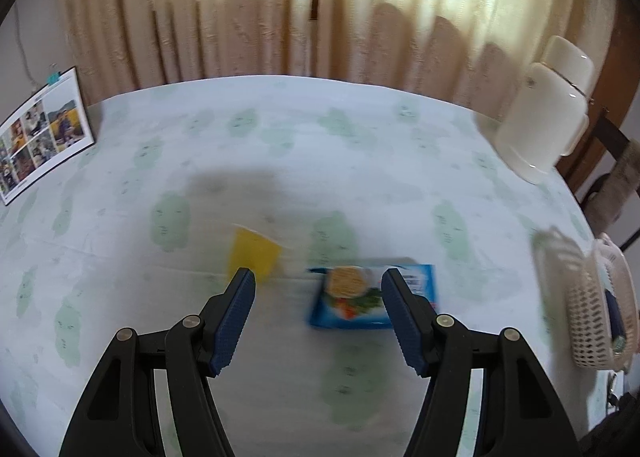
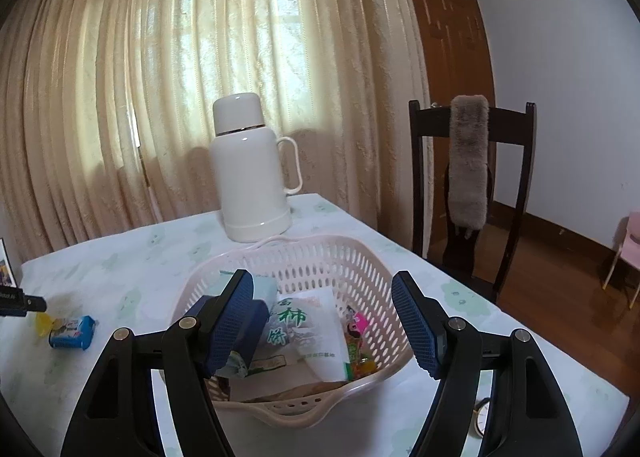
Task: Organize snacks
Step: 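Move the left gripper to the yellow jelly cup and grasp it, then grasp the blue cracker pack with the right gripper while the left holds the jelly cup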
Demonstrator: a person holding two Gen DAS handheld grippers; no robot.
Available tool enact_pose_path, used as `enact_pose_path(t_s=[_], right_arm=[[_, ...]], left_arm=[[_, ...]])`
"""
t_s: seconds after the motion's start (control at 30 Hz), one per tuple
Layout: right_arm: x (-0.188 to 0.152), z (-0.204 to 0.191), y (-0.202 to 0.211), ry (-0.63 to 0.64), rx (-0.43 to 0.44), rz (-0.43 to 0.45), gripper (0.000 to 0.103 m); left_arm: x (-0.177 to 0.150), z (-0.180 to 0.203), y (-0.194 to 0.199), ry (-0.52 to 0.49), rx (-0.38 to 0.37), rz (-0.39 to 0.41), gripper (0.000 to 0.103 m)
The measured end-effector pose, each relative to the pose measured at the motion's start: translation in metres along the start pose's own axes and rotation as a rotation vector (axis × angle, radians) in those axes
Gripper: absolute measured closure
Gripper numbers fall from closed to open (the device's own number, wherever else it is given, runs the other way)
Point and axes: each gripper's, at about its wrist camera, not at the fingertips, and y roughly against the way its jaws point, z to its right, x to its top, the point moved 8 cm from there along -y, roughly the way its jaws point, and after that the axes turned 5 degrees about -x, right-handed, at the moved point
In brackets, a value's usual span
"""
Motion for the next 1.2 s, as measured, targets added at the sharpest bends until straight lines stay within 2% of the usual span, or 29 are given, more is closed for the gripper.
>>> enact_pose_path(t_s=[0.2, 0.47, 0.7, 0.83, 0.93, 1.2], right_arm=[[0.002, -0.001, 0.002, 0.012, -0.016, 0.018, 0.031], [0.001, -0.003, 0.0, 0.026, -0.024, 0.014, 0.031], [0.001, -0.002, 0.0, 0.035, -0.035, 0.016, 0.031], [0.001, -0.002, 0.001, 0.044, -0.046, 0.021, 0.031], [0.001, -0.003, 0.004, 0.057, -0.059, 0.037, 0.031], [0.005, -0.015, 0.014, 0.123, -0.1, 0.095, 0.031]], left_arm=[[0.003, -0.025, -0.017, 0.016, 0.032, -0.008, 0.041], [0.003, -0.041, -0.04, -0.003, 0.058, -0.039, 0.043], [0.003, -0.049, -0.057, -0.015, 0.071, -0.073, 0.06], [0.005, -0.049, -0.055, -0.015, 0.051, -0.055, 0.072], [0.004, -0.05, -0.051, 0.008, 0.027, -0.046, 0.072], [0.009, -0.049, -0.028, 0.011, 0.018, -0.001, 0.072]])
